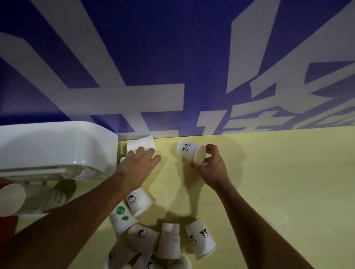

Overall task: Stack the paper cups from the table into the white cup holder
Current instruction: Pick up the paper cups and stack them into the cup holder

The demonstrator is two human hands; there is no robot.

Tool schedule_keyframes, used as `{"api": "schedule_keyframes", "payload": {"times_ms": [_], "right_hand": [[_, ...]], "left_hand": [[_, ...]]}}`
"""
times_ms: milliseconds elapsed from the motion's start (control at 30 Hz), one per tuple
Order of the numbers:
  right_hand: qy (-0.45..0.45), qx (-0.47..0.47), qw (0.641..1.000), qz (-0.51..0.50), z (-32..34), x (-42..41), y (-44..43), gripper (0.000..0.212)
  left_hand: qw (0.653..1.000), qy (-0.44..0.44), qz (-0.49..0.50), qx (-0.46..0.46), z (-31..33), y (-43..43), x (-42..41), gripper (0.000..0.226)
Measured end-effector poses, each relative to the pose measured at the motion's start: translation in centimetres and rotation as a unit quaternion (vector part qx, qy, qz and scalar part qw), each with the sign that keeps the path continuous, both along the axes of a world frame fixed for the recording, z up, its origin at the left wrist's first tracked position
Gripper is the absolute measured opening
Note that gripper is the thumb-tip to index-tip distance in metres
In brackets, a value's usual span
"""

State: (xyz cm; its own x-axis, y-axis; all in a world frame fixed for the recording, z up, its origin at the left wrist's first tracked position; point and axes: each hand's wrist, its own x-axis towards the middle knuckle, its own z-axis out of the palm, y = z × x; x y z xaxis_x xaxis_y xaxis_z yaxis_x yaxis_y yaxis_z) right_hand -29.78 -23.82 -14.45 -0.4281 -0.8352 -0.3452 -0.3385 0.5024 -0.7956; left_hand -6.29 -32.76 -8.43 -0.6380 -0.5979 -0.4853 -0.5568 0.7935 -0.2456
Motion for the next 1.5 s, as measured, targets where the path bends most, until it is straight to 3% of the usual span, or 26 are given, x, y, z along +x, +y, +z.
{"api": "schedule_keyframes", "payload": {"times_ms": [167, 333, 500, 633, 867, 1033, 1233, 1500], "right_hand": [[0.026, -0.028, 0.999, -0.017, 2.2, 1.3, 2.4, 0.077], [0.006, -0.096, 0.994, -0.058, 6.4, 4.5, 4.4, 0.076], [0.008, -0.142, 0.989, -0.043, 11.0, 10.7, 5.8, 0.072], [0.003, -0.16, 0.987, -0.03, 13.2, 17.3, 6.4, 0.067], [-0.023, -0.165, 0.985, -0.046, 12.9, 27.9, 7.1, 0.071], [-0.005, -0.167, 0.984, -0.068, 12.2, 31.1, 7.8, 0.07], [0.015, -0.15, 0.985, -0.079, 10.9, 31.0, 8.2, 0.073], [0.028, -0.132, 0.989, -0.064, 9.5, 29.6, 7.2, 0.079]], "left_hand": [[0.976, 0.129, 0.146, 0.1, 1.0, -0.6, 1.1, 0.063], [0.899, 0.327, 0.252, 0.145, 3.5, 1.9, 4.8, 0.075], [0.829, 0.409, 0.343, 0.17, 5.2, 5.7, 10.4, 0.089], [0.807, 0.468, 0.327, 0.151, 6.3, 8.0, 16.2, 0.076], [0.748, 0.56, 0.33, 0.133, 6.2, 8.6, 24.9, 0.074], [0.757, 0.543, 0.339, 0.128, 4.0, 7.8, 25.5, 0.076], [0.807, 0.466, 0.342, 0.125, -0.4, 6.5, 24.3, 0.082], [0.8, 0.44, 0.372, 0.166, -2.8, 5.6, 22.7, 0.076]]}}
